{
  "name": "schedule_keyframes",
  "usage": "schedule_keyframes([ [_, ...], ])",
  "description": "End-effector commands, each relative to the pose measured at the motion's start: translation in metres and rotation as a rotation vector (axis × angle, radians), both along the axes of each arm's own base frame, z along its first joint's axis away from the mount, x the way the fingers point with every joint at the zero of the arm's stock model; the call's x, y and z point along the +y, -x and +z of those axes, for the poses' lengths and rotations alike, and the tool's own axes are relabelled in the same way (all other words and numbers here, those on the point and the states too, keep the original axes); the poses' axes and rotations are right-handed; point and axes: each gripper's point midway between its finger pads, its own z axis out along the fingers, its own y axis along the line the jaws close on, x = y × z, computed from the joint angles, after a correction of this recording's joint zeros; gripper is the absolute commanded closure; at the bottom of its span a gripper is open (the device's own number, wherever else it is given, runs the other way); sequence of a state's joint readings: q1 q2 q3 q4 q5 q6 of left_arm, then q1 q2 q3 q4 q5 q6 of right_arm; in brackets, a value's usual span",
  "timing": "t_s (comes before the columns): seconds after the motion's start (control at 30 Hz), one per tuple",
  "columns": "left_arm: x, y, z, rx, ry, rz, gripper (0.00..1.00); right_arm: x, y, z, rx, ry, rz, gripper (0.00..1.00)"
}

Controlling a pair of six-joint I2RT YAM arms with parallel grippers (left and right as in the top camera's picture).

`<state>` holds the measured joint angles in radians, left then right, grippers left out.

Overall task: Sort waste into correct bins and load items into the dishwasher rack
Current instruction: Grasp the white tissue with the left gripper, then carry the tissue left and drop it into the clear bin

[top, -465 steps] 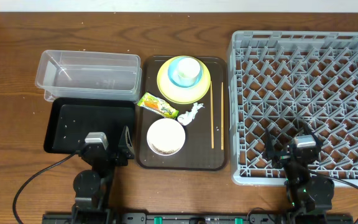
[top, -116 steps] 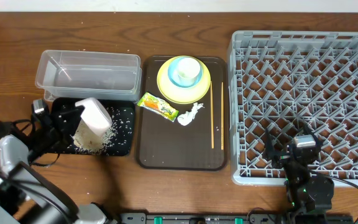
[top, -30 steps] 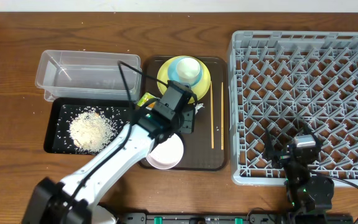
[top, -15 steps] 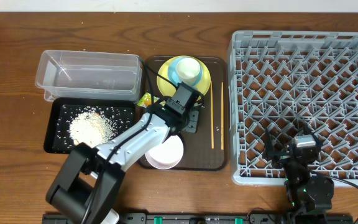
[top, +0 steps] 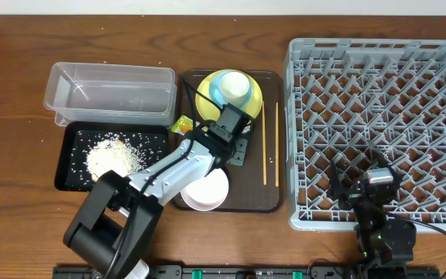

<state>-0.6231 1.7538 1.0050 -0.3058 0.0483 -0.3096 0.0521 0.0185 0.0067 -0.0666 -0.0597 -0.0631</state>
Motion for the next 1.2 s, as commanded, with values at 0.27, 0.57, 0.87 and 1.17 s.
schedule_keyframes([
  [0.27, 0.001, -0.002, -0.015, 0.016, -0.034, -0.005, 0.63, 0.002, 0.000, -0.002, 0.004, 0.009, 0.009, 0.01],
  [0.57, 0.000, -0.004, -0.015, 0.010, -0.029, -0.005, 0.90, 0.002, 0.000, -0.002, 0.004, 0.009, 0.009, 0.01],
  [0.87, -0.004, -0.008, 0.010, -0.043, 0.009, -0.004, 0.94, 0.002, 0.000, -0.002, 0.004, 0.009, 0.009, 0.01],
  [1.17, 0.006, -0.020, 0.126, -0.267, 0.207, 0.088, 0.94, 0.002, 0.000, -0.002, 0.005, 0.009, 0.009, 0.01],
])
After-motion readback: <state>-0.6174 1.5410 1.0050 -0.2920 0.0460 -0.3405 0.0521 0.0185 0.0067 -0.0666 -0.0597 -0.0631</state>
